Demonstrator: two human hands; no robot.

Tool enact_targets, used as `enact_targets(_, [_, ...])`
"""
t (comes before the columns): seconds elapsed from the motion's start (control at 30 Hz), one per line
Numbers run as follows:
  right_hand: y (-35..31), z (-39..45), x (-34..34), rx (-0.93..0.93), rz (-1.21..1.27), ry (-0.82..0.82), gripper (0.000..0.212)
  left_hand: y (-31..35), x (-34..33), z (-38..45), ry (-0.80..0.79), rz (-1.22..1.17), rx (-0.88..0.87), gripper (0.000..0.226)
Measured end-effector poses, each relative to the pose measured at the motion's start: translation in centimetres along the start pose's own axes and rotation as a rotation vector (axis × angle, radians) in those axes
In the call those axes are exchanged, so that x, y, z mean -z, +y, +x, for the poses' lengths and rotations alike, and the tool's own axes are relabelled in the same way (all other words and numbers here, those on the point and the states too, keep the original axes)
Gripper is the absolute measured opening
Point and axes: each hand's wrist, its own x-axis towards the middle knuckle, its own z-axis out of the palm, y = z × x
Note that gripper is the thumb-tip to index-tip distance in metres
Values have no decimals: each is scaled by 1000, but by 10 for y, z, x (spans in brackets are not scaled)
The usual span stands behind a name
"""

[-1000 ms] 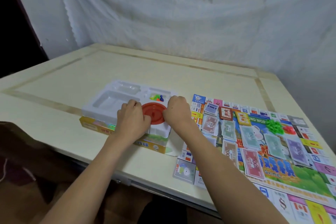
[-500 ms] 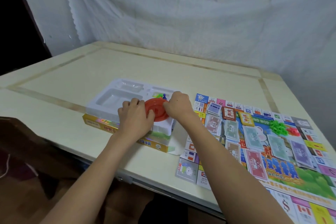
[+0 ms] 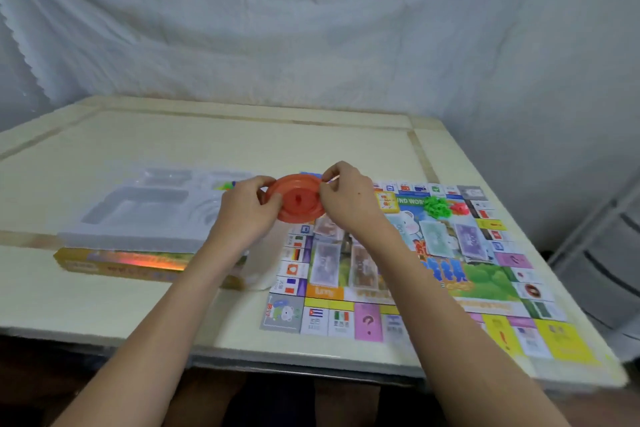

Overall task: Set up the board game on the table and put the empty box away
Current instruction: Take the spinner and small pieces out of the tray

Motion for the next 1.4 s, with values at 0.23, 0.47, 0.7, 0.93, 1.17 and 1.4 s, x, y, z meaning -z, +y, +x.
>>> enact_targets(0.23, [108,-56,100,-220,-73,161,13,78,-108,-33,-458,-15,-155,34])
enact_targets(0.47, [162,-88,152,-346,-80,230,10,113,-175,-55,-574,161,-275,39])
enact_targets(0.7, [186,-94,141,-353,-211,148,10,110,-193,-66,-549,607,-416,36])
enact_targets(0.93, [183,-86,140,-389,-250,111,14,112,-194,-66,-497,616,-437,36])
enact_targets(1.17, [150,-75,150,-251,-217,211,16,103,-160,-43,-271,302,-410,38])
enact_targets(1.4, [85,-43,85,-86,-152,14,11,46,-89,-13,-172,250,-342,36])
